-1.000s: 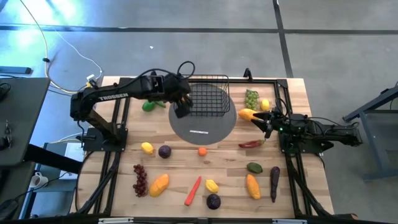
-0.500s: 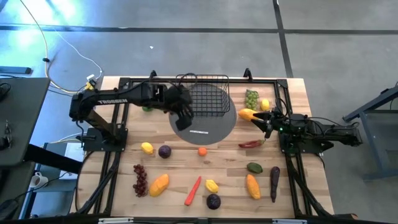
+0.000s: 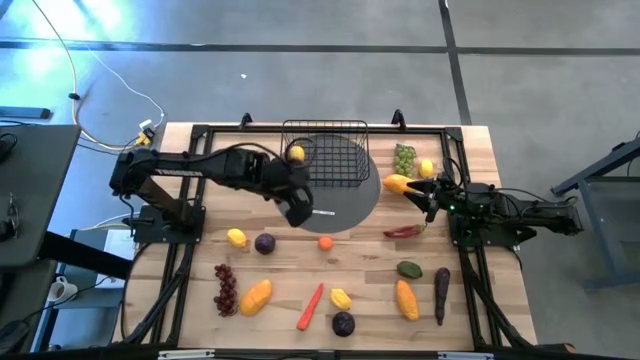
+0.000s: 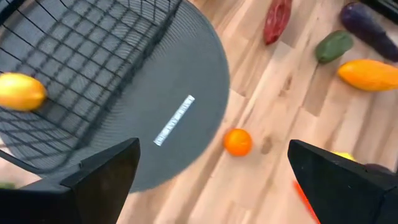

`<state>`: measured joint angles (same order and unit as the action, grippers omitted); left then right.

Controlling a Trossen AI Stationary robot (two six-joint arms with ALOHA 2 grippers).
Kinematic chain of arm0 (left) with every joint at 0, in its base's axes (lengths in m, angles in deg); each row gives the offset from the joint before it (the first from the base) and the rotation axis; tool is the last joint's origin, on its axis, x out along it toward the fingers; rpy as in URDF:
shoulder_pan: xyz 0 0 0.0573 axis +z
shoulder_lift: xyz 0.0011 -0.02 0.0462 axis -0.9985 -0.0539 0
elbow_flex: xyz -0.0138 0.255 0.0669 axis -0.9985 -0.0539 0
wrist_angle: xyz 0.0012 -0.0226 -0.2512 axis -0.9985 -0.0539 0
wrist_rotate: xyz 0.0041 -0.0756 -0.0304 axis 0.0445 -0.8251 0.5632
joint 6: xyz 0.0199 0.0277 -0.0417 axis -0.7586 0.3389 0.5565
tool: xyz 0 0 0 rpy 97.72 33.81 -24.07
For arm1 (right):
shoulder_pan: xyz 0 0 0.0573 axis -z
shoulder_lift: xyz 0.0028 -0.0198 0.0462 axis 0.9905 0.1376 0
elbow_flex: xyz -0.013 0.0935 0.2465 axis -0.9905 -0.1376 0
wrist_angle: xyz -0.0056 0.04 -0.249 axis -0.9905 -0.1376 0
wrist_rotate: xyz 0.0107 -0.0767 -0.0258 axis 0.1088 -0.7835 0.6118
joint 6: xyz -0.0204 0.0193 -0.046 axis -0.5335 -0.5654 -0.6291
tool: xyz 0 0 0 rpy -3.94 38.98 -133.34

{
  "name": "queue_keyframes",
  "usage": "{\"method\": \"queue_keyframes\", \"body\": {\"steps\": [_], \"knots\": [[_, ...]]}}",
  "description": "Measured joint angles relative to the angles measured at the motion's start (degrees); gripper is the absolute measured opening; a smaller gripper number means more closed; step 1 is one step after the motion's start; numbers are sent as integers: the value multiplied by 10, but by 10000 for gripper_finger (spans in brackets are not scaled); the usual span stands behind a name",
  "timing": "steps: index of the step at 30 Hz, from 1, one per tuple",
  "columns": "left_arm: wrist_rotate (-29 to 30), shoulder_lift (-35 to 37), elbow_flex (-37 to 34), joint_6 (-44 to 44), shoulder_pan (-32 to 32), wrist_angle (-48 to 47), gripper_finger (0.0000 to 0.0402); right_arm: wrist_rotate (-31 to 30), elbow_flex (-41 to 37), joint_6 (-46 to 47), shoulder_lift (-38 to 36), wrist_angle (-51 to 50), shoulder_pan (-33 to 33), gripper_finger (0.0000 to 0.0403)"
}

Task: Build produce basket
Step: Put the top right yellow mango into the basket

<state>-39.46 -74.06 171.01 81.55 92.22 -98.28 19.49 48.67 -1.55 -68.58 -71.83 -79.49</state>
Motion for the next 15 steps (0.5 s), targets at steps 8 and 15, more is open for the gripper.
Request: {"method": "queue_keyframes", "body": {"steps": [8,15], "knots": [[-1,0,0,70,-50,0,397,0,0,0,0,0,0,210],[-1,0,0,108,-81,0,397,2,0,-7,0,0,0,264]]}}
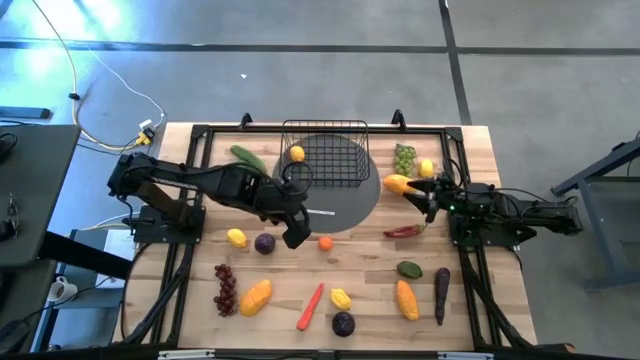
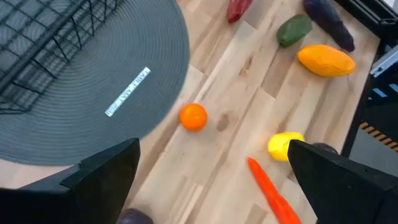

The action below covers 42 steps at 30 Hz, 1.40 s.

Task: Build produce basket
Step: Put the top right yellow mango into the basket

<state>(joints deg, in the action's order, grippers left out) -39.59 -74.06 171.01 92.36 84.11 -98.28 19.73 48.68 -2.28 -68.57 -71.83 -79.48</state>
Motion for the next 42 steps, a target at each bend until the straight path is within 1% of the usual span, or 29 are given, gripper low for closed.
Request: {"method": "queue_keyframes", "body": {"steps": [6,9,13,19,24,27,29,32,34,36,42], "knots": [[-6,0,0,23,-15,-1,397,0,0,-22,0,0,0,346],[-21,0,0,25,-23,-8,397,0,0,-18,0,0,0,365],[-24,4,-1,32,-41,-27,397,0,0,-19,0,0,0,369],[29,18,-1,83,-78,-91,397,0,0,-19,0,0,0,369],[39,28,-1,110,-95,-114,397,0,0,-19,-1,0,0,369],[42,29,-10,126,-100,-116,397,0,0,9,-1,3,0,369],[41,34,-20,135,-104,-116,397,-2,0,36,-1,8,0,369],[36,45,-49,152,-107,-113,397,-32,0,55,-1,10,0,369],[30,54,-70,165,-109,-108,397,-45,0,57,-1,11,0,369],[26,68,-94,178,-109,-103,397,-45,0,57,-1,19,0,369],[26,117,-154,194,-104,-86,397,-58,0,56,-1,78,0,369]]}}
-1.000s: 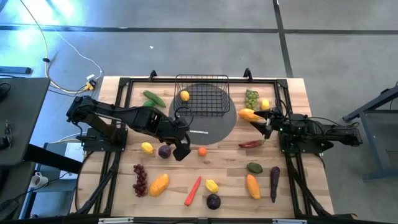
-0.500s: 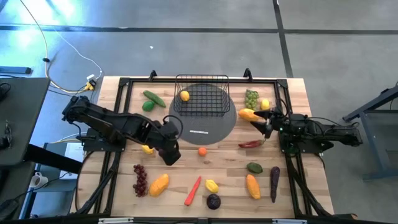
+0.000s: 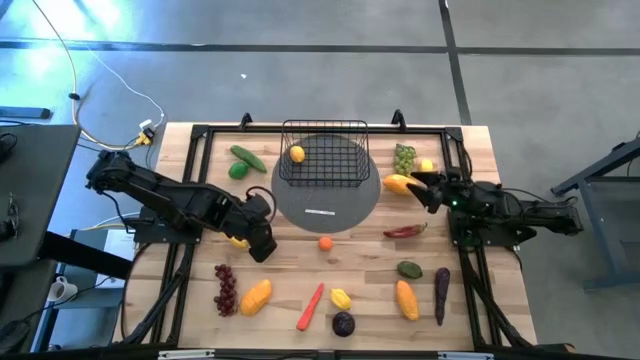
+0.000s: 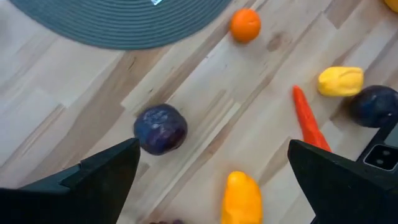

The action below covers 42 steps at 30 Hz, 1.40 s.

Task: Build produce basket
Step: Put the top right yellow mango into the basket

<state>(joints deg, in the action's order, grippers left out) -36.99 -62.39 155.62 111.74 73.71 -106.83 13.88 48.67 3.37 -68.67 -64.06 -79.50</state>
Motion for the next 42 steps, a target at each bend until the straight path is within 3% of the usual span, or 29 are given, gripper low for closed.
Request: {"method": "queue_keyframes", "body": {"steps": [8,11,20,30,42], "knots": [[0,70,-85,-30,51,12,397,-29,4,-17,3,117,0,369],[-16,94,-118,-55,81,22,397,-51,39,-61,14,111,0,369],[-63,141,-176,-159,180,58,397,-95,171,-120,110,-17,0,369],[-90,148,-186,-276,286,70,397,-103,290,-52,278,-224,0,369],[-120,148,-186,-340,358,69,397,-39,332,-18,402,-290,0,369]]}}
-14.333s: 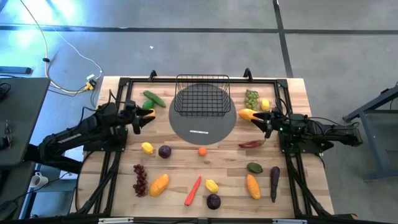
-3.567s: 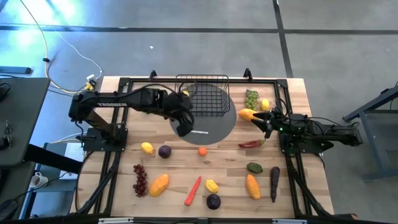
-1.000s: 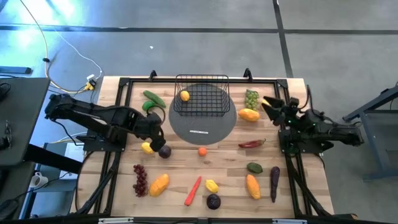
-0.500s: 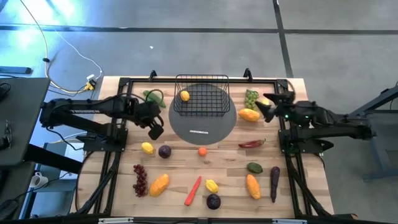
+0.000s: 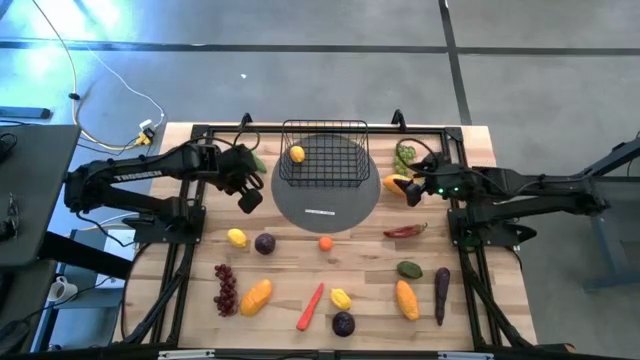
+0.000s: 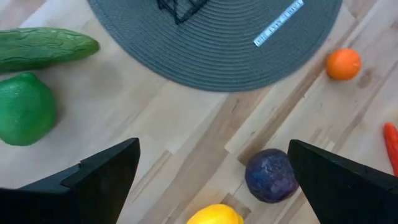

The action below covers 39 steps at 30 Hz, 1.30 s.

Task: Build produce basket
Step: Put the top right yellow mango into the basket

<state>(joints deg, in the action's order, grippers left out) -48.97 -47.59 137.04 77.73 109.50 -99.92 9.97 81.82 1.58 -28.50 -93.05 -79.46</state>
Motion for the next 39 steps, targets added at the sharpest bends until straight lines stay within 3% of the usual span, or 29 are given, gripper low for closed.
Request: {"method": "queue_keyframes", "body": {"steps": [9,25,33,39], "knots": [[0,0,0,-31,11,0,397,19,0,0,56,-53,0,369],[5,0,0,-36,11,0,397,-9,0,-210,199,-88,0,369],[5,0,0,-36,11,0,397,-18,0,-194,275,-87,0,369],[5,0,0,-36,11,0,397,-63,0,-172,327,-85,0,369]]}}
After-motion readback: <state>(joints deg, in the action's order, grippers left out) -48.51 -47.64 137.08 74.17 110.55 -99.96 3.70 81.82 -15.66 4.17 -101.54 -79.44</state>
